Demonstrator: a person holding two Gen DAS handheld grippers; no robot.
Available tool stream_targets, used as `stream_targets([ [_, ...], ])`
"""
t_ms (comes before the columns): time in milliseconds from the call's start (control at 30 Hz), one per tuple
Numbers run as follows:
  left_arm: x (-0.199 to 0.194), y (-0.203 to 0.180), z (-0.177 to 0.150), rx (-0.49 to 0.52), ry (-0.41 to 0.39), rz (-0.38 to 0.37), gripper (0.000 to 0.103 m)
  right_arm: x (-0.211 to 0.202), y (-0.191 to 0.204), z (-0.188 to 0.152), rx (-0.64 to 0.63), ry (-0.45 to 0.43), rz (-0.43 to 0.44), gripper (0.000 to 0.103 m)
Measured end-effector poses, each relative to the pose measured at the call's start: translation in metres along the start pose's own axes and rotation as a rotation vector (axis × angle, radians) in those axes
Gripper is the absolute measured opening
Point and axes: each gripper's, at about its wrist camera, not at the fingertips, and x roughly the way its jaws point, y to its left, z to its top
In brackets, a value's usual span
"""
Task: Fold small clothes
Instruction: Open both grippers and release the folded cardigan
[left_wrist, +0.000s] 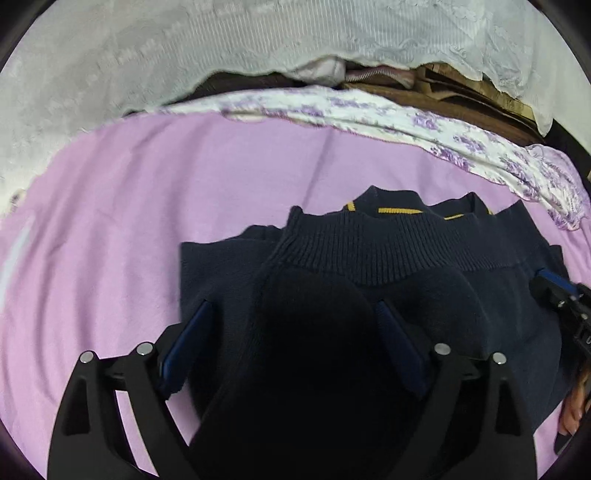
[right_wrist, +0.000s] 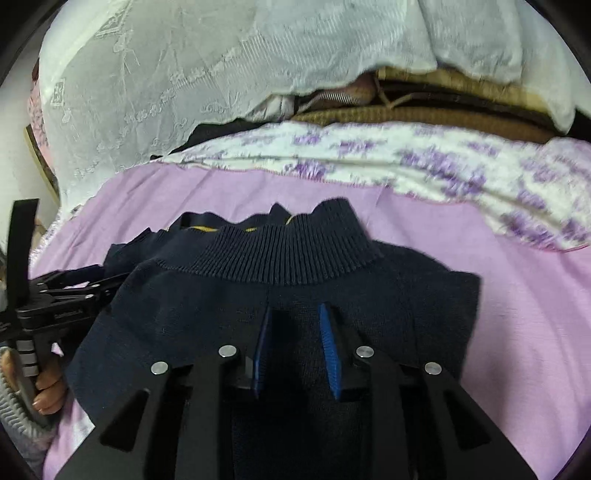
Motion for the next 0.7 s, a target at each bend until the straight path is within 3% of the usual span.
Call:
stream_targets([
  [167, -0.032, -0.004, -0.023, -0.021, -0.039, -0.021, 0.086, -0.043, 0.018, -0.013, -0.004, -0.122, -0.013, 0.039],
  [200, -0.037, -0.005, -0.028, -0.027, -0.045, -0.015, 0.086, -0.047, 0.021, -0.016, -0.010, -0.129, -0.019, 0.046],
  [233, -0.041, -0.006, -0.032, -0.030, -0.050, -0.003, 0.087, -0.050, 0.027, -0.020, -0.025, -0.123, -0.027, 0.056],
  [300, -0.043, -0.010, -0.040, -0.020, -0.039, 0.031, 0.096, -0.040, 0.035, -0.029, -0.061, -0.058, -0.053, 0.063],
  [400, -0.028, -0.015, -0.050, 0.010, 0.020, 0.083, 0.099, -0.017, 0.043, -0.036, -0.088, 0.034, -0.109, 0.072],
  [567, -0.033, -0.013, -0.054, 0.000, 0.003, 0.104, 0.099, -0.021, 0.038, -0.038, -0.066, 0.013, -0.095, 0.073],
  [700, -0.049, -0.014, -0.064, 0.006, -0.033, 0.134, 0.099, -0.044, 0.038, -0.045, -0.047, -0.079, -0.110, 0.073],
])
